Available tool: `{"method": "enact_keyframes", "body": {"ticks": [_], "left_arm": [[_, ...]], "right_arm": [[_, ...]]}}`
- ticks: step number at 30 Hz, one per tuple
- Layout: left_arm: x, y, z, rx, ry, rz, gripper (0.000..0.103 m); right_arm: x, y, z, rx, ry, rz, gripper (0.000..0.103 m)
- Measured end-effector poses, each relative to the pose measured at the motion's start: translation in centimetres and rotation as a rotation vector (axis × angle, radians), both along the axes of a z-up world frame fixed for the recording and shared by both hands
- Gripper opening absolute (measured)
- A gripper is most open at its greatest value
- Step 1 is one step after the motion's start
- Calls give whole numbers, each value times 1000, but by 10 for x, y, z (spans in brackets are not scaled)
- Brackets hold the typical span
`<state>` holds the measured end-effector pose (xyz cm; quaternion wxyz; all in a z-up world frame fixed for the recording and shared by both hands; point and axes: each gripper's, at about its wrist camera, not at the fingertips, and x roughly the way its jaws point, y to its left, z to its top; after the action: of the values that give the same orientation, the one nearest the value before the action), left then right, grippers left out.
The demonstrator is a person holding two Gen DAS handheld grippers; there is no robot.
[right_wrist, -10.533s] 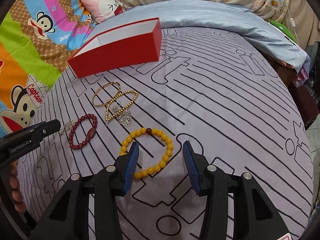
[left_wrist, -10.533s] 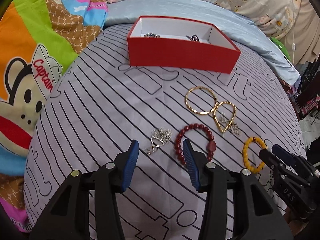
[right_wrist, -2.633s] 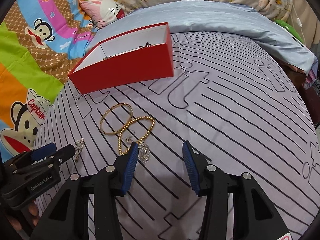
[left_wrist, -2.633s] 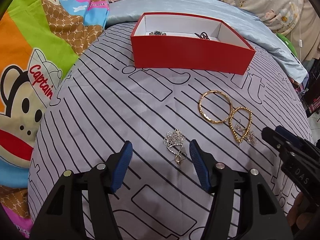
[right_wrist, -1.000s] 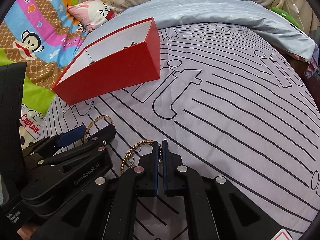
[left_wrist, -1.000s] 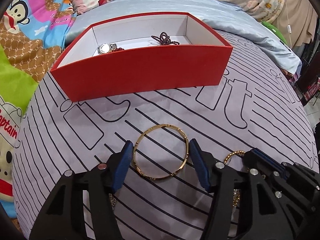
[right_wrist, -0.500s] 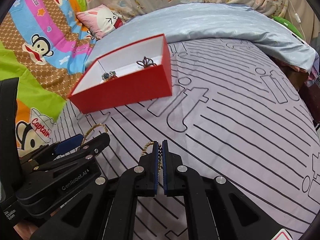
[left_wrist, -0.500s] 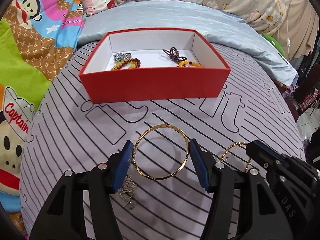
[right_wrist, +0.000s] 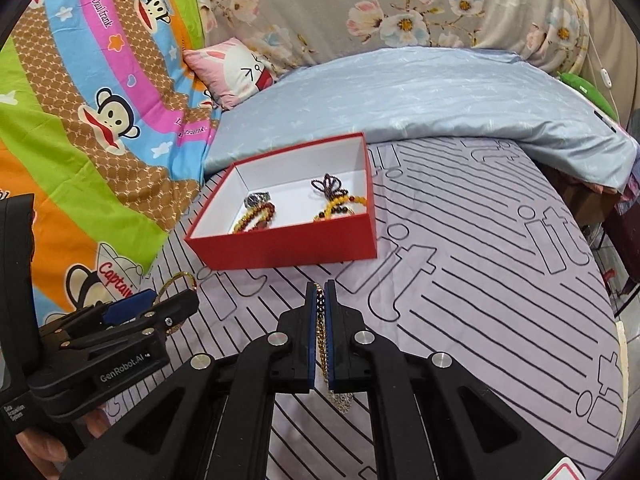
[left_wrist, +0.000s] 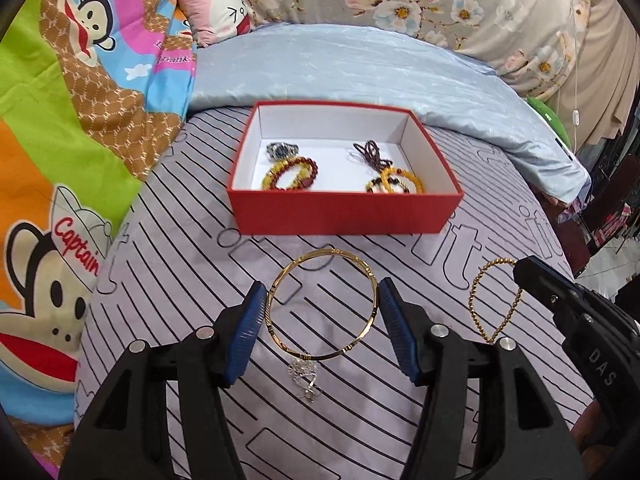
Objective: Organize jewelry
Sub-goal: 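Carry the bangle and chain bracelet into the red box and release both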
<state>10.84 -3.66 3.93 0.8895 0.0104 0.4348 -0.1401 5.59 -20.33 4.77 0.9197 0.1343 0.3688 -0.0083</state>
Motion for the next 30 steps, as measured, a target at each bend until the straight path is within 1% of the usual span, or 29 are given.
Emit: {"method": "enact_keyframes", "body": {"ticks": [8,16,23,30], "left_arm": [[15,9,23,-7,-48,16,56],[41,0,37,3,-85,7,56],[76,-12,36,22,-89,9,56],[110,-21,29,43,-74,23,56]], "right_arm": [[17,2,14,-18,-30,14,3],[51,5,27,-29,-52,28,3],[93,7,31,-39,-61,39,3],[126,8,27,-41,-53,48,3]]}}
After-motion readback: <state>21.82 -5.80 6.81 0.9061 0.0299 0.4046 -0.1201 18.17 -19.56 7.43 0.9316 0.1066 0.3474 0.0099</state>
